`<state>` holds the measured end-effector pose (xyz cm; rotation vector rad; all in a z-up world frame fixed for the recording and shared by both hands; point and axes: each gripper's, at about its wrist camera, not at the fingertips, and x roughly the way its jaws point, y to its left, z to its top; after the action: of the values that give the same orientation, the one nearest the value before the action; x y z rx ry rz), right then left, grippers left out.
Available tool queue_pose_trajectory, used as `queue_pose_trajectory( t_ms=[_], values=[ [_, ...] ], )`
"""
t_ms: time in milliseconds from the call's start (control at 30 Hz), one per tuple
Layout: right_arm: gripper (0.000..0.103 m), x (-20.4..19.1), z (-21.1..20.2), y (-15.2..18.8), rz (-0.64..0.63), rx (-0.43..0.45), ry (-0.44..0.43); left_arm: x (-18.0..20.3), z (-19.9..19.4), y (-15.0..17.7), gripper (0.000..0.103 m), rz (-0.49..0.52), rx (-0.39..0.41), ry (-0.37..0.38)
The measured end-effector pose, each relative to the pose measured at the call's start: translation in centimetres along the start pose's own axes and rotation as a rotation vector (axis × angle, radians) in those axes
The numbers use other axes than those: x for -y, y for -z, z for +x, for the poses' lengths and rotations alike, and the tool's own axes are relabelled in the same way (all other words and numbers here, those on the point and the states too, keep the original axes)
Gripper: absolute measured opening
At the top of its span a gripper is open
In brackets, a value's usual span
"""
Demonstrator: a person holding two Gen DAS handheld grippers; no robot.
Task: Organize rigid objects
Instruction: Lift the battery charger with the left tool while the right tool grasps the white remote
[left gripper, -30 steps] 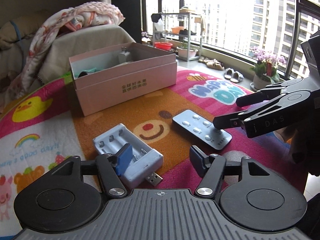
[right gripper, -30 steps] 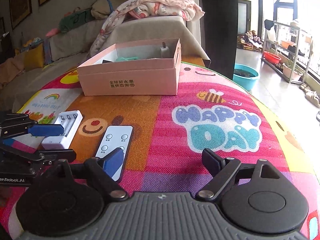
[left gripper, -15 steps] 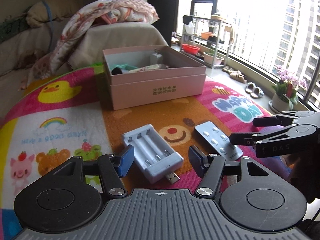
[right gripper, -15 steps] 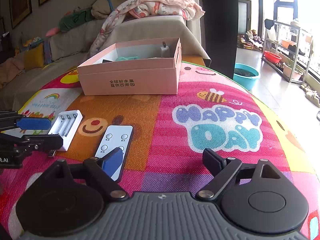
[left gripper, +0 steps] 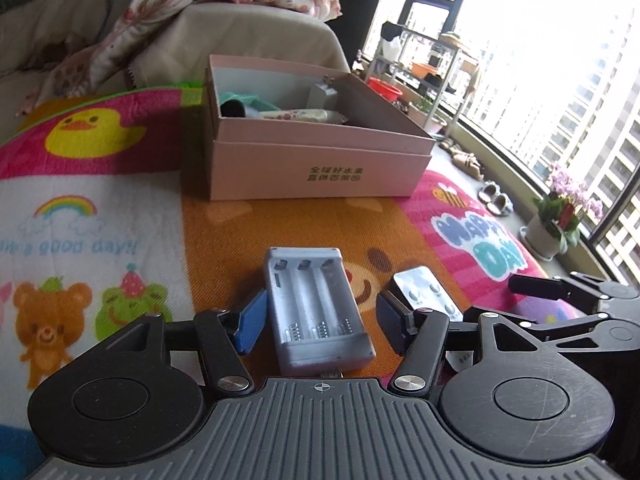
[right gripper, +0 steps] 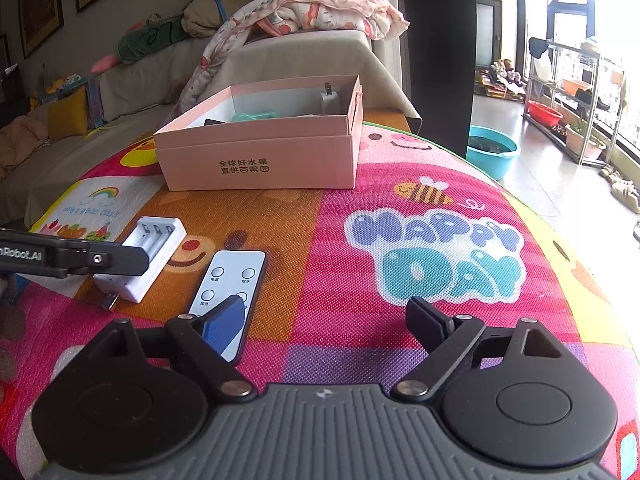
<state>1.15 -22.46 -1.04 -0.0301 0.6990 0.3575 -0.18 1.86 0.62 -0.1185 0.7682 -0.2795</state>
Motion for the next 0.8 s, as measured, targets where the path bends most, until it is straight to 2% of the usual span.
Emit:
queue_pose_trajectory(
  t_ms=[133, 200, 233, 267, 367, 467, 533, 600, 733, 800],
  values=[
    [0.089, 0.0, 0.0, 0.0, -0.001, -0.001, -0.003, 2.2, 0.7, 0.6, 0.066, 0.164, 0.003, -0.075],
    [0.094, 0.0, 0.3, -0.1, -0.006, -0.014, -0.022, 2.6, 0.7, 1.0, 0.065, 0.225, 0.012, -0.086],
    [0.100, 0.0, 0.5, -0.1, -0.009, -0.025, -0.038, 2.6, 0.5, 1.2, 0.065, 0.235, 0.016, -0.084],
    [0.103, 0.0, 0.7, -0.2, -0.015, -0.038, -0.053, 2.4, 0.4, 1.4, 0.062, 0.234, 0.019, -0.075],
    [0.103, -0.2, 0.9, -0.2, -0.038, -0.056, -0.055, 1.3, -0.3, 1.6, 0.054, 0.205, 0.029, -0.060],
    [0.103, -0.3, 0.8, -0.4, -0.049, -0.066, -0.077, 0.1, -1.0, 2.0, 0.053, 0.165, 0.044, -0.035],
    [0.102, -0.8, 0.1, -0.3, -0.037, -0.049, -0.129, -0.1, -1.2, 2.3, 0.054, 0.161, 0.056, -0.029],
    [0.100, -2.4, -0.6, -0.1, -0.090, -0.023, -0.171, 0.1, -1.1, 2.5, 0.054, 0.170, 0.065, -0.036],
    [0.092, -6.3, -0.8, 1.1, -0.368, 0.024, -0.024, 0.7, -1.1, 2.8, 0.054, 0.201, 0.071, -0.058],
    [0.091, -5.7, -1.0, 1.2, -0.411, 0.048, 0.015, 0.8, -1.2, 2.9, 0.054, 0.197, 0.072, -0.062]
  ],
)
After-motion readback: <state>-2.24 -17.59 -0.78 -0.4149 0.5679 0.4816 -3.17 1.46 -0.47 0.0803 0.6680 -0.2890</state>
